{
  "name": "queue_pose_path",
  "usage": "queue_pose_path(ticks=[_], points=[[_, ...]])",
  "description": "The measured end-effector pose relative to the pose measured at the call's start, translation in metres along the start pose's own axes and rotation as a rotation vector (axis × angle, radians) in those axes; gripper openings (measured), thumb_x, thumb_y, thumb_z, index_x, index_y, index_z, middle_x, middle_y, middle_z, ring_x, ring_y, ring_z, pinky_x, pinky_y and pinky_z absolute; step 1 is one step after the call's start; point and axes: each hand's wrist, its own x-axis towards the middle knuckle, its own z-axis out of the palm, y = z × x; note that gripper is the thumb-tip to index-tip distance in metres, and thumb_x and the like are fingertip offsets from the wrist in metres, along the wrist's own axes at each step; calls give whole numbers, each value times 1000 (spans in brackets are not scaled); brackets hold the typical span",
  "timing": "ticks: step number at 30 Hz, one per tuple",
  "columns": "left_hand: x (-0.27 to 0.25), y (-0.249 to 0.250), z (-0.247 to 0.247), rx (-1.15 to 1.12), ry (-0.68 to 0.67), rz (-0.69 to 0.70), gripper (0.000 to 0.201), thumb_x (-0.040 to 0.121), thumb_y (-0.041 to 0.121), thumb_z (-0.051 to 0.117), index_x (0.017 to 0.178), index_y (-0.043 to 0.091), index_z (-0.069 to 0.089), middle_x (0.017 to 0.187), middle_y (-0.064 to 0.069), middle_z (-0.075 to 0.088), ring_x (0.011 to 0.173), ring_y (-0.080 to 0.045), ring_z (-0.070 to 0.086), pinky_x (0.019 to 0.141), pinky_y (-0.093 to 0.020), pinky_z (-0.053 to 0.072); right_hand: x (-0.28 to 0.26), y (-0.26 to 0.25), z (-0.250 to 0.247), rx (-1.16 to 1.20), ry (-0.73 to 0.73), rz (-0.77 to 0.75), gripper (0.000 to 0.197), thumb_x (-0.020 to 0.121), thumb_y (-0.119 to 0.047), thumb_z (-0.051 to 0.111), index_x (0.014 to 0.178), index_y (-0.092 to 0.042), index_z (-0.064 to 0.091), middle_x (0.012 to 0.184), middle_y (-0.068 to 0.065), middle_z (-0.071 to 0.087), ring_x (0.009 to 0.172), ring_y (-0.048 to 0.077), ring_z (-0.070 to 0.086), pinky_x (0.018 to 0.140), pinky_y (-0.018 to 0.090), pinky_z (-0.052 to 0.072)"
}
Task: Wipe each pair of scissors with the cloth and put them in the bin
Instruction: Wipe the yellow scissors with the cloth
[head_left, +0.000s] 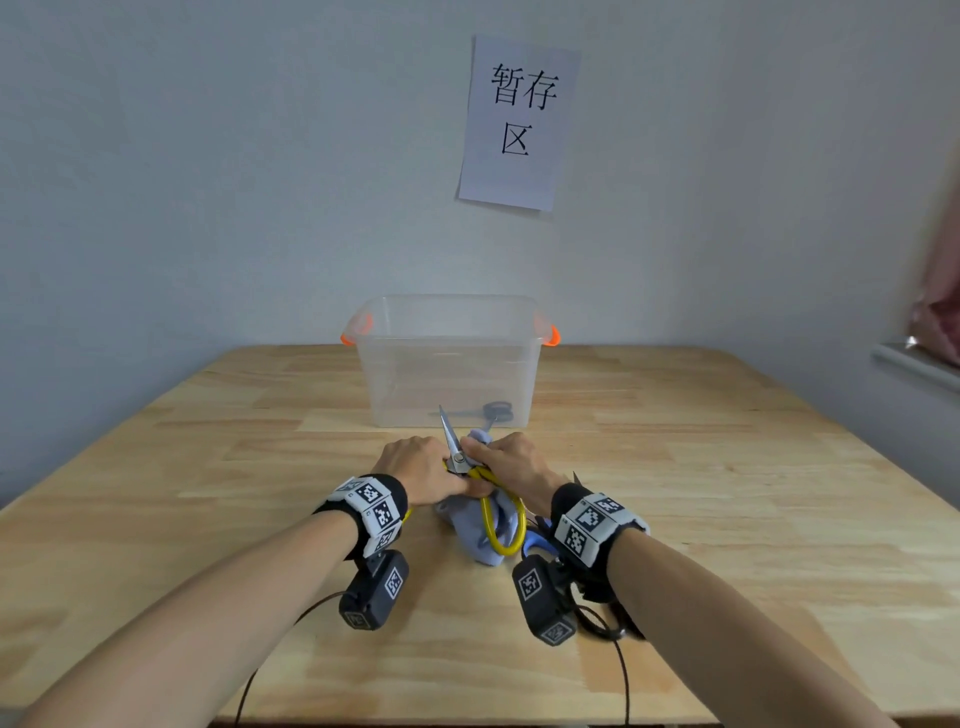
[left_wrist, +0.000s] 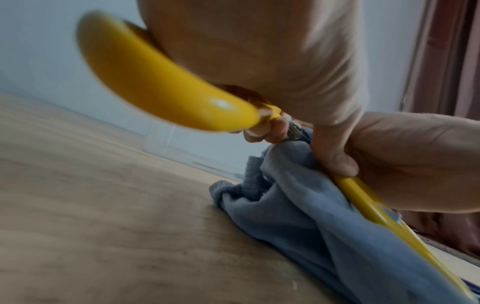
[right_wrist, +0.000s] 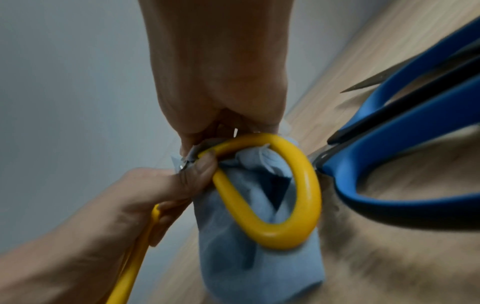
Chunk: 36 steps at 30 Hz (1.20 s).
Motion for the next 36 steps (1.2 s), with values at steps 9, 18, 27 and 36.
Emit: queue_pose_path(ticks=[9,18,27,36], points=[[-6,-2,-1,0,35,6,66,67,86,60,73,20,62,74,-2,63,72,-23,58,59,-32,40,5,-6,3,54,118,-75,40,92,-32,69,65,-5,58,59,7,42,57,16,39,49,26,32],[-8,-5,5,-34,11,33,69,63,89,60,58,21,46,62,2,55,62,-20,53,52,-31,31,13,2,1,82,198,-51,52,94,-27,69,49,-16,45,35,-15,34,36,2,30,40,18,28],[-15,-7,5,-67,-10,45,68,66,84,63,56,22,38,56,6,45,55,-16,44,51,-31,28,13,1,-13,112,260,-15,41,97,-29,63,63,-9,49,57,4,37,53,15,34,46,25,29],[-10,-11,0,-104,15,14,69,61,89,62,61,20,55,62,5,56,60,-16,52,53,-31,31,-3,-12,-21,-113,40,14,36,93,-32,68,115,-7,57,100,3,58,98,20,59,79,30,46]])
